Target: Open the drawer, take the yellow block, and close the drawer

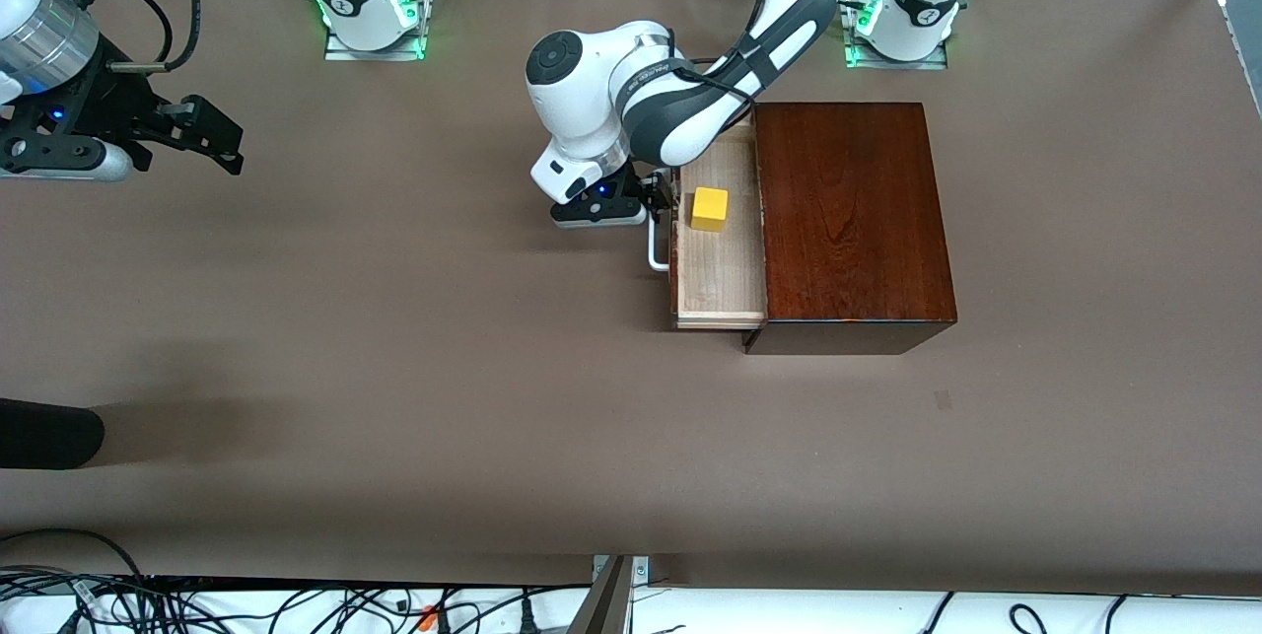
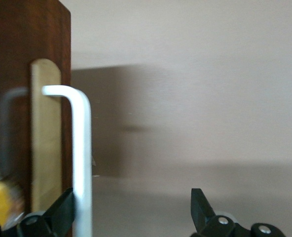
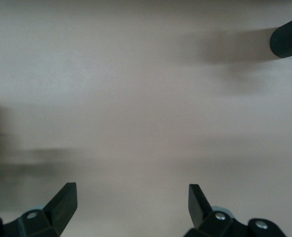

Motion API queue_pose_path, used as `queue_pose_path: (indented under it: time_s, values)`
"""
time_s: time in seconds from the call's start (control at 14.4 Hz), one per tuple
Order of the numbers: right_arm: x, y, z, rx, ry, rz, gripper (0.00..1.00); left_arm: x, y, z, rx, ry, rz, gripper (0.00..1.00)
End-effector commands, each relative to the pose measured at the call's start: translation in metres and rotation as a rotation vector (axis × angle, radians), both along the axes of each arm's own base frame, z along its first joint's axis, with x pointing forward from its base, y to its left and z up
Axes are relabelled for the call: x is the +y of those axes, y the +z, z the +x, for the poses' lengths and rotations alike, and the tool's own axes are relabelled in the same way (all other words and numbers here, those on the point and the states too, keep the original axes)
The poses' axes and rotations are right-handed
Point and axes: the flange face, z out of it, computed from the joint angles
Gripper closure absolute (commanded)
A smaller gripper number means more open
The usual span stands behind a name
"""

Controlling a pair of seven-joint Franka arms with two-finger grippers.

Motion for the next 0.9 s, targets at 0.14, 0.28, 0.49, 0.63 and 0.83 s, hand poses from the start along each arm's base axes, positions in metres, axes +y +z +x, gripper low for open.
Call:
queue_pose_path:
  time_s: [0.14,0.28,0.49,0.63,0.83]
  values:
    - [-0.001,0.005,0.001,-0.002,-0.011,0.015,0.0,-0.007,0.057,0.008,0.053,0.018,-0.063,0.0]
    - [-0.002,0.005,0.001,-0.002,-0.013,0.015,0.0,0.005,0.096,0.019,0.088,0.026,-0.085,0.0]
    - [-0.001,0.005,0.001,-0.002,-0.011,0.015,0.0,0.084,0.186,0.059,0.137,0.03,-0.159,0.0]
    - [-0.001,0.005,0.001,-0.002,-0.011,0.015,0.0,0.149,0.227,0.07,0.154,0.032,-0.154,0.0]
    - [-0.001,0.005,0.001,-0.001,-0.011,0.014,0.0,0.247,0.277,0.08,0.17,0.009,-0.17,0.0]
